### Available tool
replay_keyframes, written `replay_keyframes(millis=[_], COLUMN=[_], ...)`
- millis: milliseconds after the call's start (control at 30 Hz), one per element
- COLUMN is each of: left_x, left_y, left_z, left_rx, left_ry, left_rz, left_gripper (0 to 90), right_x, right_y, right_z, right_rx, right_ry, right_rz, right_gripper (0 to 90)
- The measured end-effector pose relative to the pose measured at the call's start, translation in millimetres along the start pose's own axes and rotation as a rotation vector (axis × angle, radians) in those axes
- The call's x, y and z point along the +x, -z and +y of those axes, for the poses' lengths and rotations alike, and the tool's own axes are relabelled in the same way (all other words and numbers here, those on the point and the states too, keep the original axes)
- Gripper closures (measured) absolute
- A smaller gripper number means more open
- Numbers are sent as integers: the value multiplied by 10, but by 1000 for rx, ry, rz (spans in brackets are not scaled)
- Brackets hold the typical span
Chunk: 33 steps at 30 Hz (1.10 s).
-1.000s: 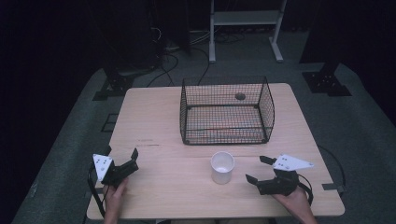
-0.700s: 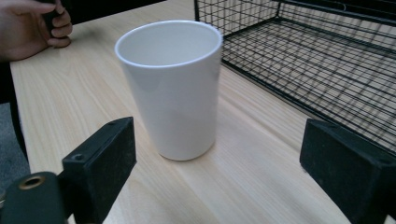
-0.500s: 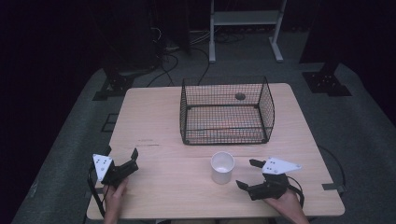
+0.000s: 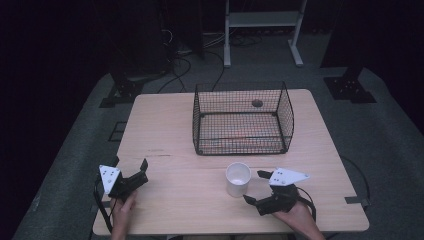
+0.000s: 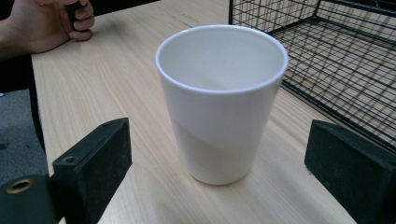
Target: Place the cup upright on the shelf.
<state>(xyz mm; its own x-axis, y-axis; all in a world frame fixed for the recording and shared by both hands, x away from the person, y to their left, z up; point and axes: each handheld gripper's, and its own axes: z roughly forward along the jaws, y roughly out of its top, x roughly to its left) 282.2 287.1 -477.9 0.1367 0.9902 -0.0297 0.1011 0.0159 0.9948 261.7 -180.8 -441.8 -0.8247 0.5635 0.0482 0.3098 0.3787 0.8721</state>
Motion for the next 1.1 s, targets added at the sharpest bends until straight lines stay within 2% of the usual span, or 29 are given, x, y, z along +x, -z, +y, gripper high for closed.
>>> replay_keyframes(millis=[700,900,967,1000,1033,1100], left_x=[5,5,6,7,7,6], left_y=[0,1,2,2,2,2], left_z=[0,0,0,0,0,0], left_rx=[-1,-1,-1,-1,-1,-1], left_ry=[3,4,4,4,4,4], left_rz=[0,-2,-2,-3,-3,-3], left_gripper=[0,0,0,0,0,0], right_x=[29,26,27,23,12,6], right_y=[-316,-367,-378,-371,-365,-353], right_z=[162,178,182,181,181,184], right_rx=[30,14,17,17,13,12], right_ry=[32,30,37,36,30,23], right_rz=[-13,-7,-12,-30,-19,-22], right_gripper=[67,68,101,158,192,196])
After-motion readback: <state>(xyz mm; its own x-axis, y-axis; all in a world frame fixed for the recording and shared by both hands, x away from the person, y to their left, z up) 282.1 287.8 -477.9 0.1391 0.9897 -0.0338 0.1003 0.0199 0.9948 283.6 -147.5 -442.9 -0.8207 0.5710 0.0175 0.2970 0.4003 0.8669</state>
